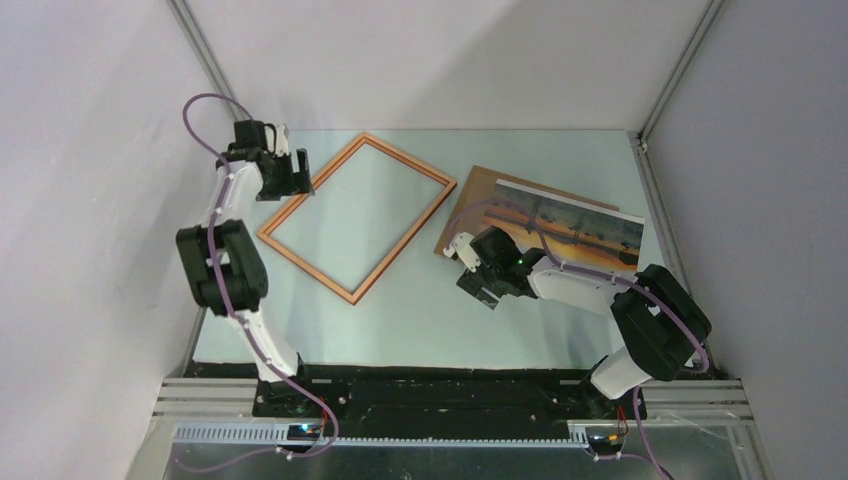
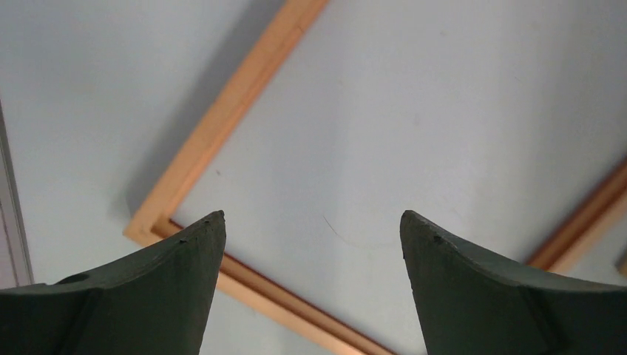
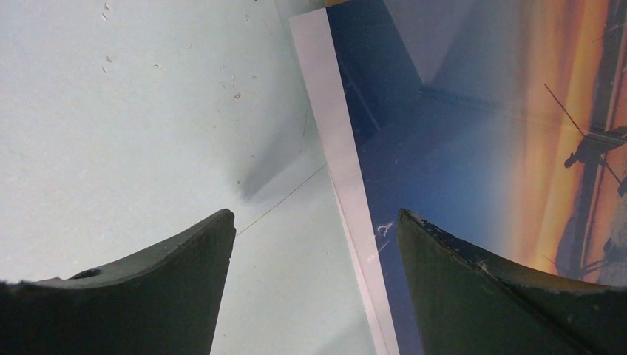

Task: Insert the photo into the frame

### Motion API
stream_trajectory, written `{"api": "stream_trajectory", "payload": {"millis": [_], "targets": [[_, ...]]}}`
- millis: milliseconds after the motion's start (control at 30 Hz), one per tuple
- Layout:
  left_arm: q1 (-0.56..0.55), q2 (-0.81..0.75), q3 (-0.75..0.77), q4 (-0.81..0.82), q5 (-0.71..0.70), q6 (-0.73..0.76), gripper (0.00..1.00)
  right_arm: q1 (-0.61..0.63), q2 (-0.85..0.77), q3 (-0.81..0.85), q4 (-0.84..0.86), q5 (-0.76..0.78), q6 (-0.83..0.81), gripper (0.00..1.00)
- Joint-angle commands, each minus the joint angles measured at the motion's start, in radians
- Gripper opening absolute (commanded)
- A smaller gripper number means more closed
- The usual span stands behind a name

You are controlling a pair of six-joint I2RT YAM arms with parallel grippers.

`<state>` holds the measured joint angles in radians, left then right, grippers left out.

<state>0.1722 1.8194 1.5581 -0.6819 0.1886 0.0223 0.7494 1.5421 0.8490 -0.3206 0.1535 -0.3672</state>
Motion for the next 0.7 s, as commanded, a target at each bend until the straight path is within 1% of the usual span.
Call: {"api": "stream_trajectory", "payload": {"millis": [0, 167, 300, 467, 667], "targets": [[0.000, 0.147, 0.139, -0.001, -0.111, -0.013, 0.91, -0.011, -0.057, 0.033, -0.001, -0.018, 0.014, 0.84], [0.003, 0.271, 0.276, -0.003, -0.114, 0.006, 0.91, -0.023, -0.064, 0.032, -0.004, -0.040, 0.012, 0.84], [0.009, 0.334, 0.336, -0.004, -0.091, 0.002, 0.91, -0.023, -0.065, 0.032, -0.004, -0.046, 0.010, 0.84], [0.015, 0.383, 0.378, -0.003, -0.043, -0.007, 0.91, -0.027, -0.074, 0.033, -0.004, -0.052, 0.012, 0.84], [0.019, 0.413, 0.378, -0.002, 0.022, -0.015, 0.90, -0.029, -0.079, 0.033, -0.002, -0.059, 0.013, 0.84]]}}
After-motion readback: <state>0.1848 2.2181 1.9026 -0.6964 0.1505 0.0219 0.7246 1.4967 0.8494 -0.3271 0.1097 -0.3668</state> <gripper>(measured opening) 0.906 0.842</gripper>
